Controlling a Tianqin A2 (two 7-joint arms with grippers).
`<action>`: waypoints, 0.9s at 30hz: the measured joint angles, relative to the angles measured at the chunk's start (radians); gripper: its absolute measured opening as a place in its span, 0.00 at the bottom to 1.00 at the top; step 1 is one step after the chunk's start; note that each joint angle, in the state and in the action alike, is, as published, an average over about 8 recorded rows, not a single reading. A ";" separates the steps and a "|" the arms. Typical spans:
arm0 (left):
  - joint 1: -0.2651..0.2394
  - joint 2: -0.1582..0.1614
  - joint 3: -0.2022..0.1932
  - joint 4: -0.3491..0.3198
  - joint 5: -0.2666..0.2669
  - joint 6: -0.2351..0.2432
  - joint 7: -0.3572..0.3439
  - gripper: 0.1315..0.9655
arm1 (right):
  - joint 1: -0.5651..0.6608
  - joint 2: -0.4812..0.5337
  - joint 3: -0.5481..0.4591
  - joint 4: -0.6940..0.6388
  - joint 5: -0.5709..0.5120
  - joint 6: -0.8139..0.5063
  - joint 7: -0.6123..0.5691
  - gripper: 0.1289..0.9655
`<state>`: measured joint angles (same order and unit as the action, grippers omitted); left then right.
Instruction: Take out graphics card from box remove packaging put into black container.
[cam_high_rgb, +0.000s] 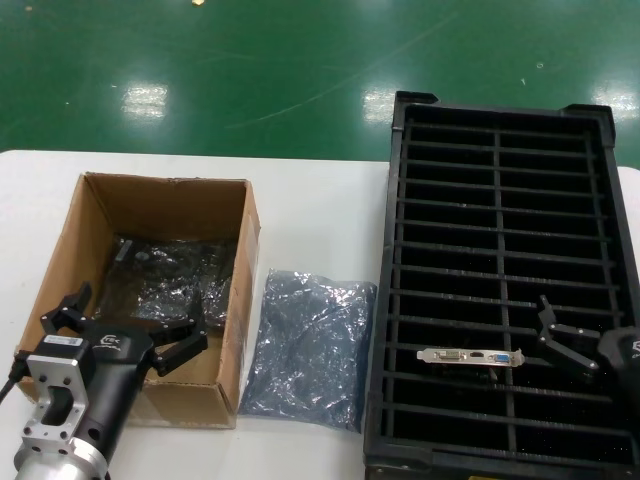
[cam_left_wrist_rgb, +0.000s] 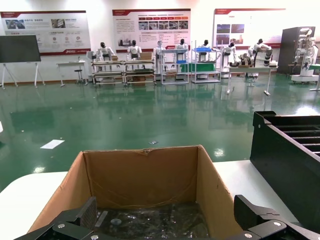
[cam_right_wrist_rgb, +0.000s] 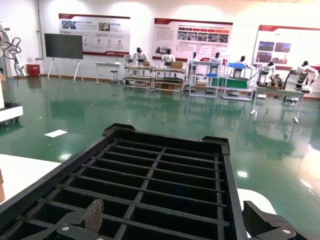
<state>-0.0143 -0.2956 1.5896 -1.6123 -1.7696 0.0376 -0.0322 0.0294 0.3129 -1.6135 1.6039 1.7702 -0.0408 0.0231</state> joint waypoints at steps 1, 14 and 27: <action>0.000 0.000 0.000 0.000 0.000 0.000 0.000 1.00 | 0.000 0.000 0.000 0.000 0.000 0.000 0.000 1.00; 0.000 0.000 0.000 0.000 0.000 0.000 0.000 1.00 | 0.000 0.000 0.000 0.000 0.000 0.000 0.000 1.00; 0.000 0.000 0.000 0.000 0.000 0.000 0.000 1.00 | 0.000 0.000 0.000 0.000 0.000 0.000 0.000 1.00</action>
<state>-0.0143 -0.2956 1.5896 -1.6123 -1.7696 0.0376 -0.0322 0.0294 0.3129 -1.6135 1.6039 1.7702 -0.0408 0.0231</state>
